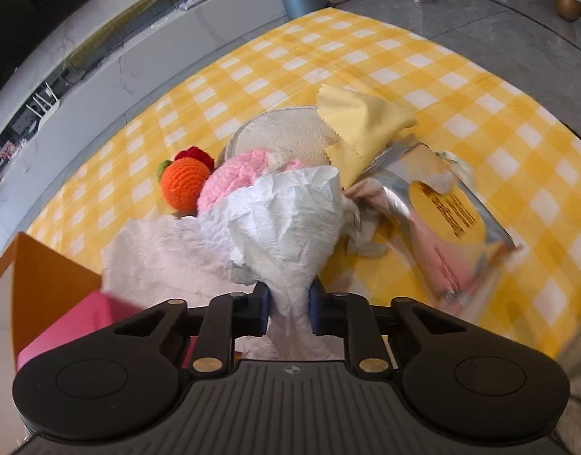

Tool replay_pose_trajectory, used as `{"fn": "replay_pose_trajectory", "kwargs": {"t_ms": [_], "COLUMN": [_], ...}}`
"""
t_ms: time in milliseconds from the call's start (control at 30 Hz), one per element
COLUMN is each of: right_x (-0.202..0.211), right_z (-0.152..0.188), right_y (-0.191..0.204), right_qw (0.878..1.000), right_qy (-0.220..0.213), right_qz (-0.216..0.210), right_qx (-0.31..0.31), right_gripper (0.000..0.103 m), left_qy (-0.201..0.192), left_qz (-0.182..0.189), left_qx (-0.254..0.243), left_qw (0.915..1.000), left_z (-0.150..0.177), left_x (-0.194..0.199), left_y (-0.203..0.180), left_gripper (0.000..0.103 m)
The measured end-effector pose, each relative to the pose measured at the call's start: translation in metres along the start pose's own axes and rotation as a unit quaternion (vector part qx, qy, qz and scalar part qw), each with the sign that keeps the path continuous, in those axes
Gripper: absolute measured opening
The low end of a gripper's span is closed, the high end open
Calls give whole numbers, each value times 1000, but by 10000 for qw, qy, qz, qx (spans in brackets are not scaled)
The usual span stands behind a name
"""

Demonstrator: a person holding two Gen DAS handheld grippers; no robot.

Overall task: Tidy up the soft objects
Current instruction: 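Lift the white tissue paper up from the pile with the left tool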

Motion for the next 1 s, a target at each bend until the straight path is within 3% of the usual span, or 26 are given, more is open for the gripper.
{"fn": "replay_pose_trajectory", "kwargs": {"t_ms": [400, 567, 700, 867, 1000], "right_x": [-1, -1, -4, -5, -5], "right_z": [1, 2, 4, 5, 6], "right_y": [2, 2, 2, 4, 4], "right_qw": [10000, 10000, 9997, 9997, 9996], "right_qy": [63, 69, 185, 237, 250], "right_qz": [8, -47, -129, -110, -143], "right_qx": [27, 12, -40, -21, -18], "right_gripper": [100, 100, 100, 100, 100], "left_qy": [-262, -305, -382, -232, 124], "left_qz": [668, 385, 606, 520, 185], "left_qx": [-804, -1178, -1343, -1865, -2173], "left_qw": [9942, 9918, 9884, 9808, 9759], "left_z": [70, 68, 65, 63, 57], "left_x": [67, 62, 69, 50, 24], "left_y": [-18, -25, -35, -51, -45], "left_gripper": [16, 16, 16, 16, 34]}}
Point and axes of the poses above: each gripper's, at about its wrist camera, not at the fingertips, and x roughly against the way its jaws point, y to its left, z to its underside, the point moved 8 cm from there along -x, roughly the way its jaws point, and after that the axes turned 4 degrees about x, right-handed, at the moved point
